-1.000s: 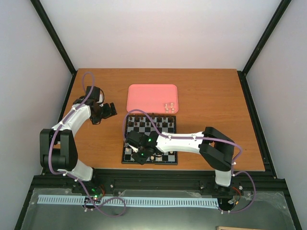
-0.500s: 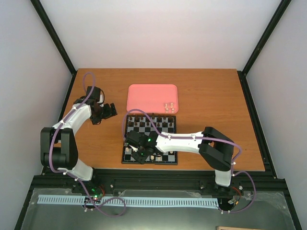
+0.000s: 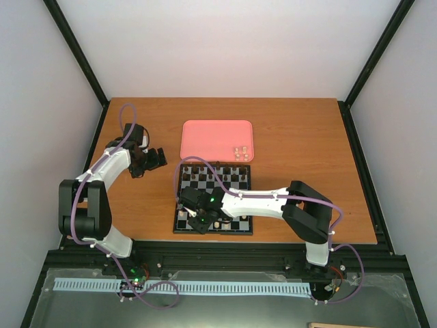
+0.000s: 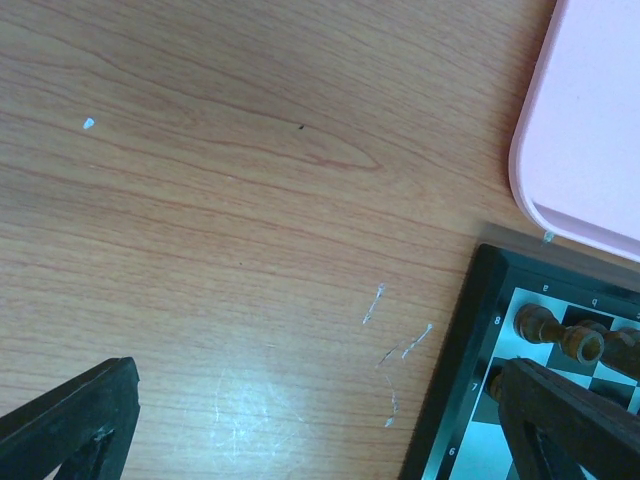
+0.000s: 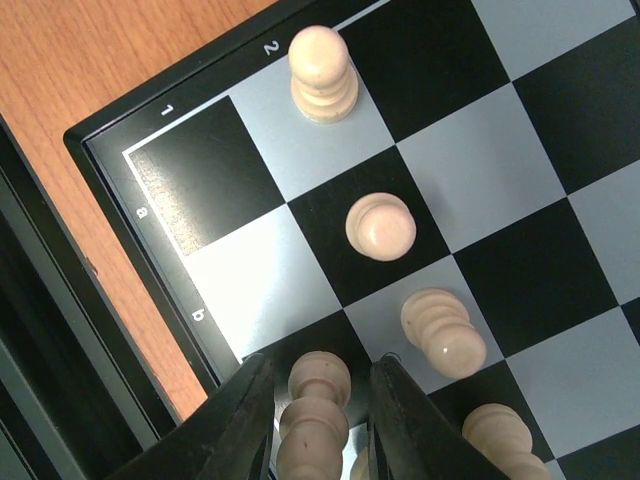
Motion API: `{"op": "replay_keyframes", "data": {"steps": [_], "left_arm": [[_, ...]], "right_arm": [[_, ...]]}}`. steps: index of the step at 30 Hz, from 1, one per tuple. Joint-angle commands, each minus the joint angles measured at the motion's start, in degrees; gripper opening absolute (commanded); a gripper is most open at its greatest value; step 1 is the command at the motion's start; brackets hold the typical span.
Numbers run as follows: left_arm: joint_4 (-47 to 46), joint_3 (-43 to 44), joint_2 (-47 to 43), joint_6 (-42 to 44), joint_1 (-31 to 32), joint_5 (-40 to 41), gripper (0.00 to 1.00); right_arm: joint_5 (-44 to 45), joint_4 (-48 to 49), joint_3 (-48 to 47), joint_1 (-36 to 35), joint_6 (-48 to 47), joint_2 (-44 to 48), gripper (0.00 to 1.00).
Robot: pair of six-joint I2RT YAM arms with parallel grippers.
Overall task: Set up the chess pieces on the board
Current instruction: Place the chess piece on the chessboard.
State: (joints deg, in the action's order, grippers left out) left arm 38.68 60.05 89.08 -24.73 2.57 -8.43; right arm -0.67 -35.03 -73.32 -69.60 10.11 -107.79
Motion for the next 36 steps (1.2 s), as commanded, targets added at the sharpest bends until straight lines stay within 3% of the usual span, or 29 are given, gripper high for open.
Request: {"op": "replay_keyframes", "data": {"steps": [1, 19, 27, 36], "left_arm": [[-0.44, 1.82, 0.53, 1.22, 0.12, 0.08, 1.0], [-0.4, 2.87, 1.18, 1.18, 0.09, -0.71, 1.0], [-0.2, 3.39, 1.33, 1.2, 0.14, -0.99, 1.0], [-0.24, 3.4, 1.81, 1.34, 0.07, -0.89, 1.0]], "right_arm": [[0.97, -1.53, -1.76, 0.27, -0.25, 1.86, 0.27], [2.89, -7.65, -6.4, 0.0, 1.09, 5.73, 0.28], [7.72, -12.07, -8.91, 0.5, 4.44, 7.45, 0.28], [2.51, -13.96, -7.74, 2.24, 6.47, 8.41, 0.19]]}}
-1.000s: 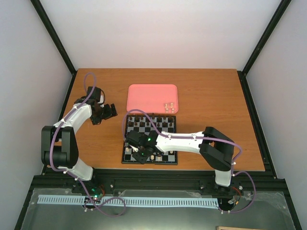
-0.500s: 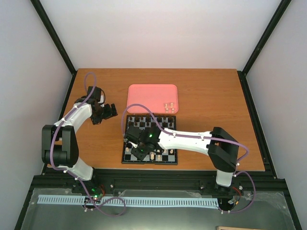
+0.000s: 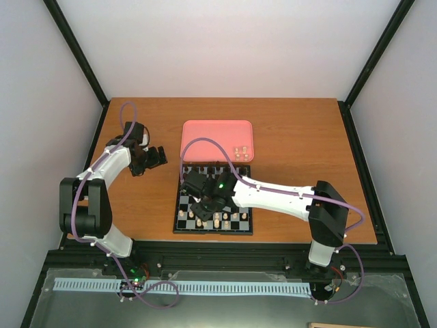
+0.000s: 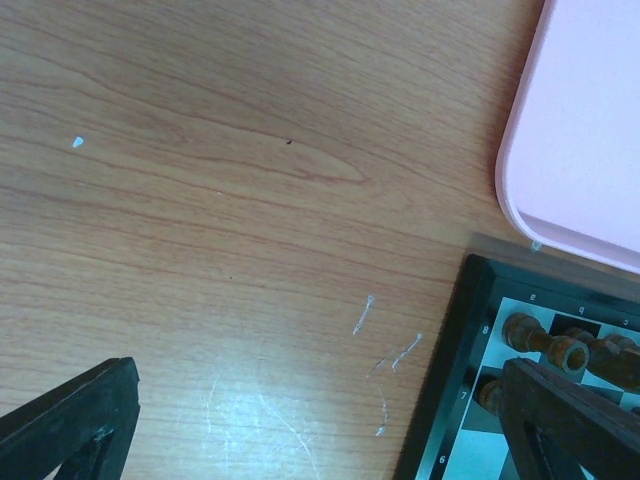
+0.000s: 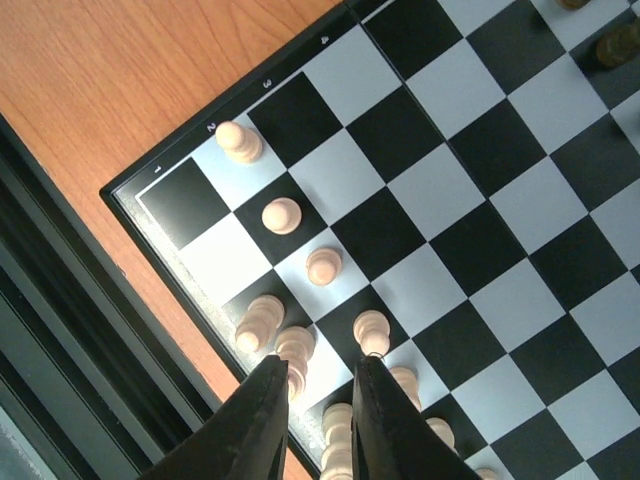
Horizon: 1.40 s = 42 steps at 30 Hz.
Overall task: Set up the chess pieces on the board
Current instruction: Place the chess piece on the chessboard, then adjust the chess piece on the chessboard.
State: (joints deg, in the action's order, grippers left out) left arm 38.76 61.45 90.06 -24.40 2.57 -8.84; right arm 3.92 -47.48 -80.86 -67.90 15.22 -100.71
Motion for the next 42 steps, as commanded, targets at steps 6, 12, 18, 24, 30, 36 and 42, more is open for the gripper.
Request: {"op": "replay_keyframes", "data": {"steps": [6, 12, 18, 24, 30, 36, 42], "left_arm": [[-0.35, 1.93, 0.67, 1.1, 0.07, -0.3, 1.0], [-0.47, 1.74, 0.87, 1.09, 0.08, -0.39, 1.0], [-0.61, 1.83, 1.12, 1.06, 0.09, -0.43, 1.0], [-0.65, 1.74, 1.36, 1.14, 0.13, -0.51, 1.0], [-0.74, 1.74, 1.37, 1.2, 0.07, -0.47, 1.0], [-0.76, 1.83, 1.56, 1.24, 0.08, -0.39, 1.0], [-0.67, 1.83, 1.42, 1.22, 0.08, -0.29, 1.0]], "right_arm": [[-6.96, -1.55, 0.78, 0.84, 0.01, 1.6, 0.18], [-9.02, -2.83, 1.97, 0.79, -0.37, 1.28, 0.18], [-10.15, -2.75, 2.4, 0.84, -0.88, 0.79, 0.18], [-10.43, -2.74, 1.92, 0.79, -1.37, -0.73, 0.19], [-10.63, -3.43, 0.88, 0.71, -1.59, -2.63, 0.26], [-10.61, -3.23, 0.49, 0.75, -2.02, -3.47, 0.26], [-9.84, -3.23, -0.14, 0.7, -2.09, -4.51, 0.27]]}}
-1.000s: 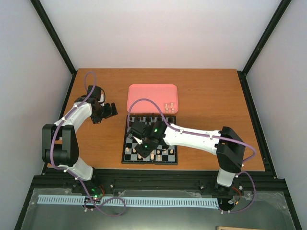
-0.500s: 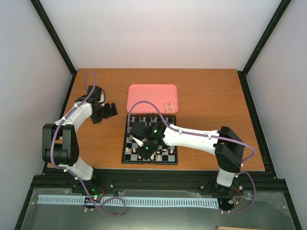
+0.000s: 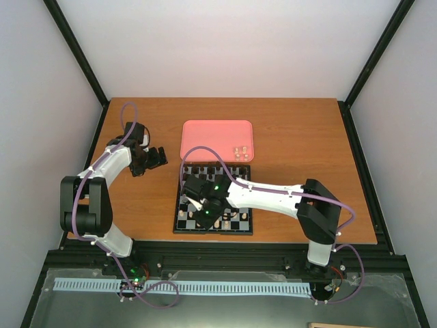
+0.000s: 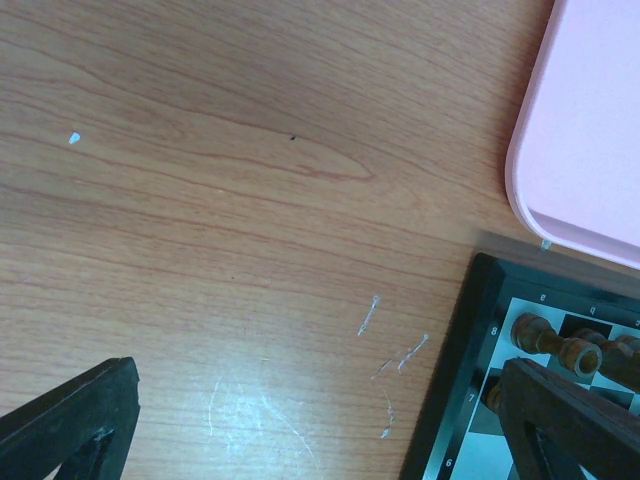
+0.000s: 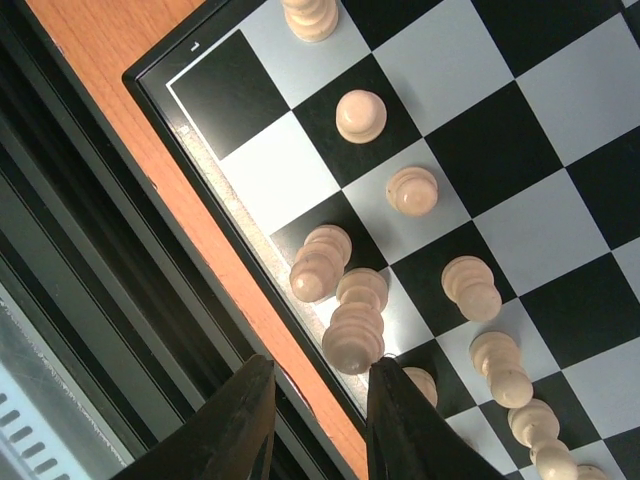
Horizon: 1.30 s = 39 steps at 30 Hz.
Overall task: Set up the chess pieces on the board
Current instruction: Adjust the chess piece on the chessboard.
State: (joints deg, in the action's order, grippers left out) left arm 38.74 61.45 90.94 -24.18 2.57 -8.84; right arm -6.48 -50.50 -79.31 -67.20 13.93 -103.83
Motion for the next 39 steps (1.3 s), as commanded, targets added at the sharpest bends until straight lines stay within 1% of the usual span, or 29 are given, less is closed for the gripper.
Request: {"op": "replay_keyframes", "data": {"steps": [1, 16, 20, 26, 39], "left_arm": [[-0.65, 1.83, 0.56, 1.0, 0.14, -0.24, 1.0], [-0.37, 1.74, 0.38, 1.23, 0.15, 0.29, 1.0], [-0.34, 1.83, 0.35, 1.24, 0.07, 0.32, 1.0], [-0.25, 1.7, 0.21, 1.24, 0.13, 0.48, 1.0], [-0.31, 1.72, 0.15, 1.16, 0.14, 0.43, 1.0]], "right_arm": [[0.45, -0.21, -1.91, 0.08, -0.9, -1.55, 0.27], [0.69, -0.47, -2.32, 0.05, -1.11, -3.02, 0.27], [0.98, -0.74, -2.4, 0.08, -1.02, -3.26, 0.25], [1.87, -1.0, -2.3, 0.05, -0.59, -2.96, 0.21], [3.5, -2.73, -1.82, -0.16, 0.95, -0.24, 0.2]]}}
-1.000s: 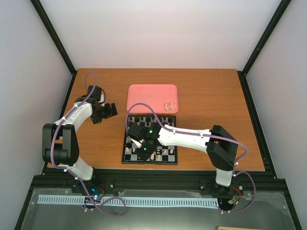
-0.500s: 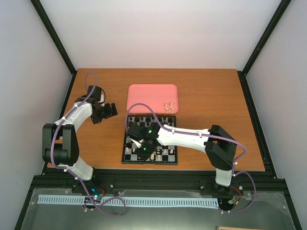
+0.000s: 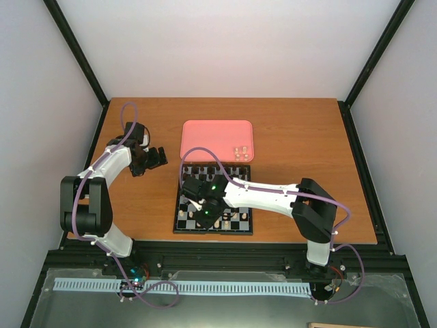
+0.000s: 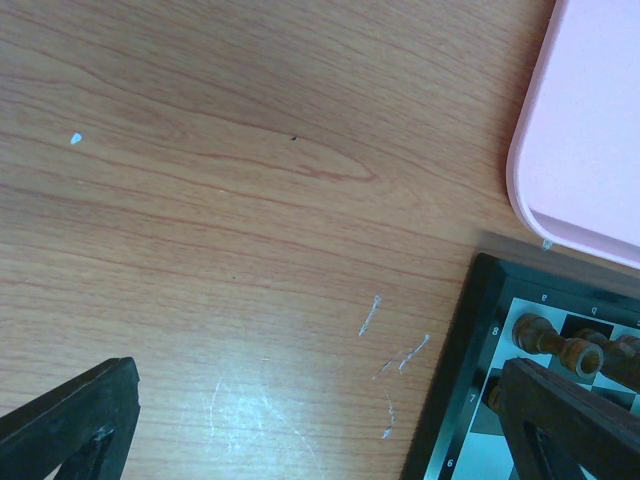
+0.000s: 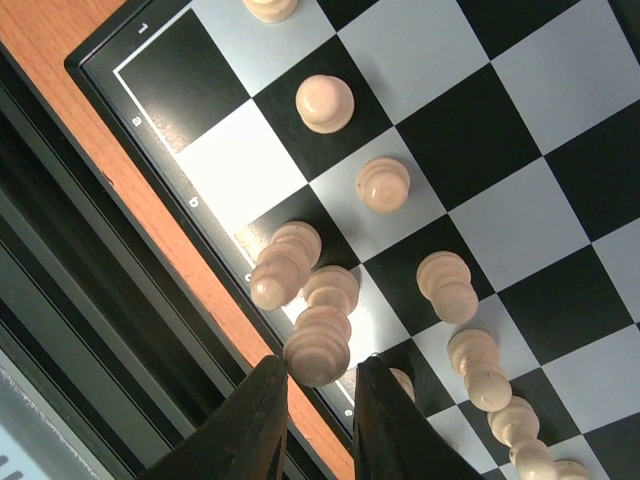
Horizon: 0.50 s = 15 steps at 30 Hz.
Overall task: Set up the chess pieces on the board
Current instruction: Adjust the chess piece on the chessboard.
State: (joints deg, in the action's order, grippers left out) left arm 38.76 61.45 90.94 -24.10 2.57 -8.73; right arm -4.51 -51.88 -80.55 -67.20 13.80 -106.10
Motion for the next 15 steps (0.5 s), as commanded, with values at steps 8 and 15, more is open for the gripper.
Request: {"op": "replay_keyframes", "data": {"steps": [8, 15], "left_arm": [[-0.44, 1.74, 0.41, 1.1, 0.07, 0.16, 1.0], [-0.37, 1.7, 0.56, 1.23, 0.08, 0.12, 1.0]], "right_arm": [[2.58, -1.76, -0.79, -0.45, 1.58, 2.72, 0.2], [2.19, -1.65, -1.27, -0.5, 1.47, 2.96, 0.24]]}}
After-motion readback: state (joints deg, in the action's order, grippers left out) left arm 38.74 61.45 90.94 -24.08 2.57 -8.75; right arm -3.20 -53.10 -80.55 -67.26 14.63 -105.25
